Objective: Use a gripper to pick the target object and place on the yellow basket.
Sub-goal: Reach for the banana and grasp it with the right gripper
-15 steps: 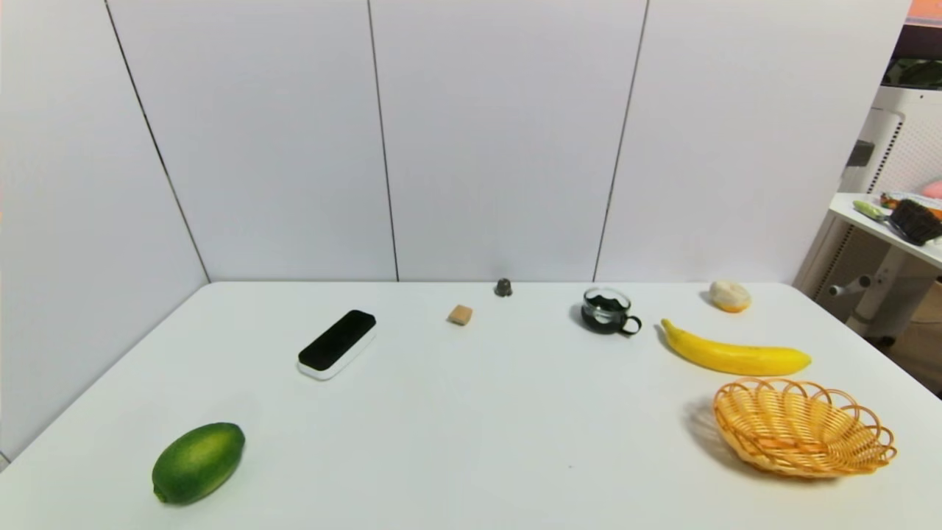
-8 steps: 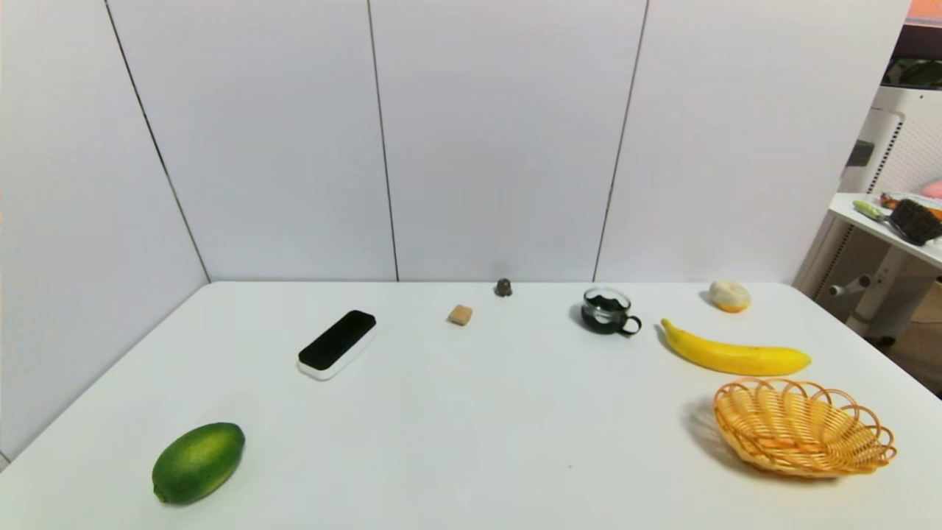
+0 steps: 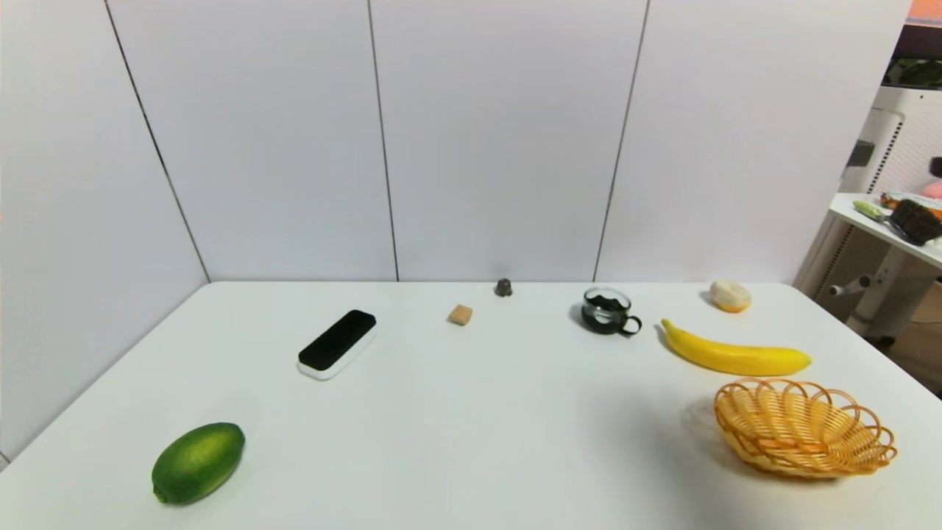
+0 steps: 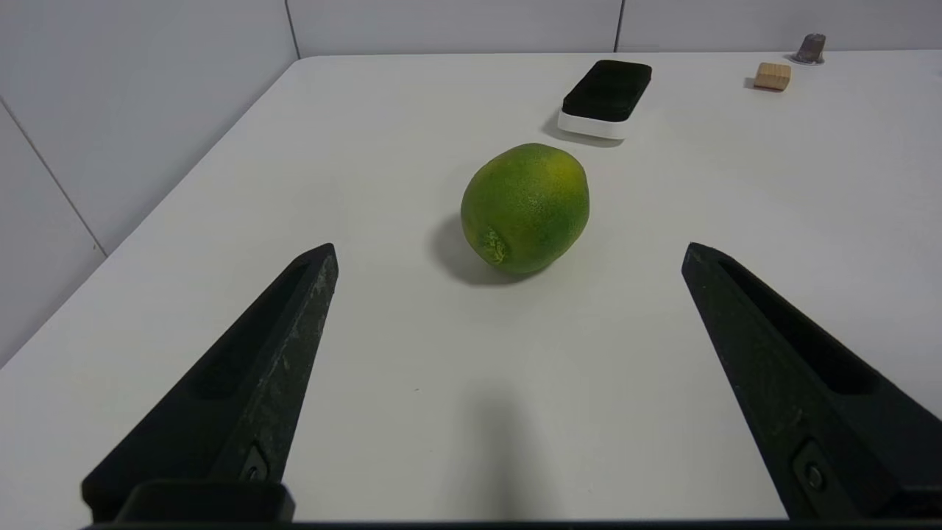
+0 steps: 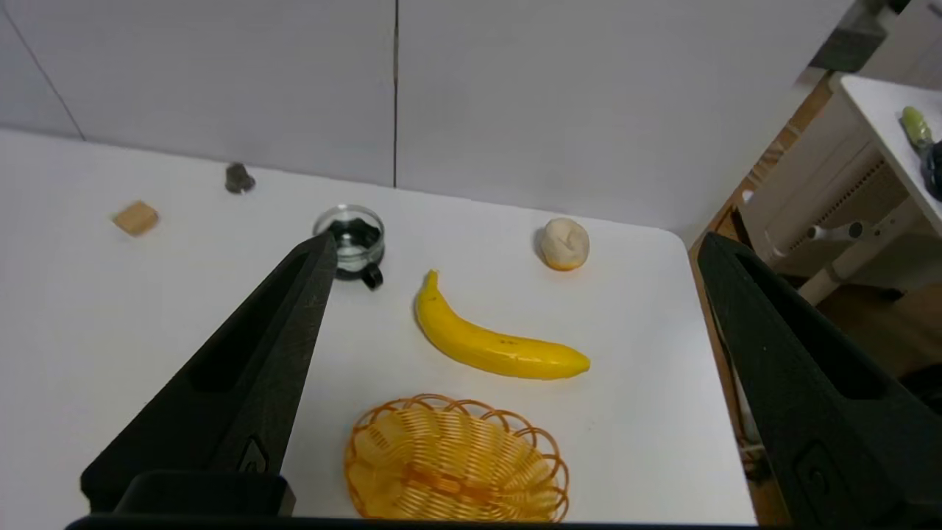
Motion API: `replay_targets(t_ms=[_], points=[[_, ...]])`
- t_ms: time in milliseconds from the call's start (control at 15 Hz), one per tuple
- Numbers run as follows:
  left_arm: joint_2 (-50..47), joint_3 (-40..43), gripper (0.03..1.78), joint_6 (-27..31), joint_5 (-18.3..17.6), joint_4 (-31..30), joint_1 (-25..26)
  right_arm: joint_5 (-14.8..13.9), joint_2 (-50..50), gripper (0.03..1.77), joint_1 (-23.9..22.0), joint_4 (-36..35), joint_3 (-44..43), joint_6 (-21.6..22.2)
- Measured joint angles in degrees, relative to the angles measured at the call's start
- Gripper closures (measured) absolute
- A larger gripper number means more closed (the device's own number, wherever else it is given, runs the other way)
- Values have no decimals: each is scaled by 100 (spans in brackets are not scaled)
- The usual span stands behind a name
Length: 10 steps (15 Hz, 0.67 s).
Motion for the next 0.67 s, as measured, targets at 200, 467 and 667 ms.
replay_targets(t_ms=[200, 467, 667], points=[[0, 0, 12, 0, 2, 0, 0, 1020, 1362, 11, -511, 735, -1083, -1267], [0, 0, 12, 0, 2, 0, -1, 1891, 2822, 11, -861, 1860, -2221, -3177], [0, 0, 12, -1, 0, 0, 0, 1987, 3751, 11, -896, 2438, -2971, -4019]])
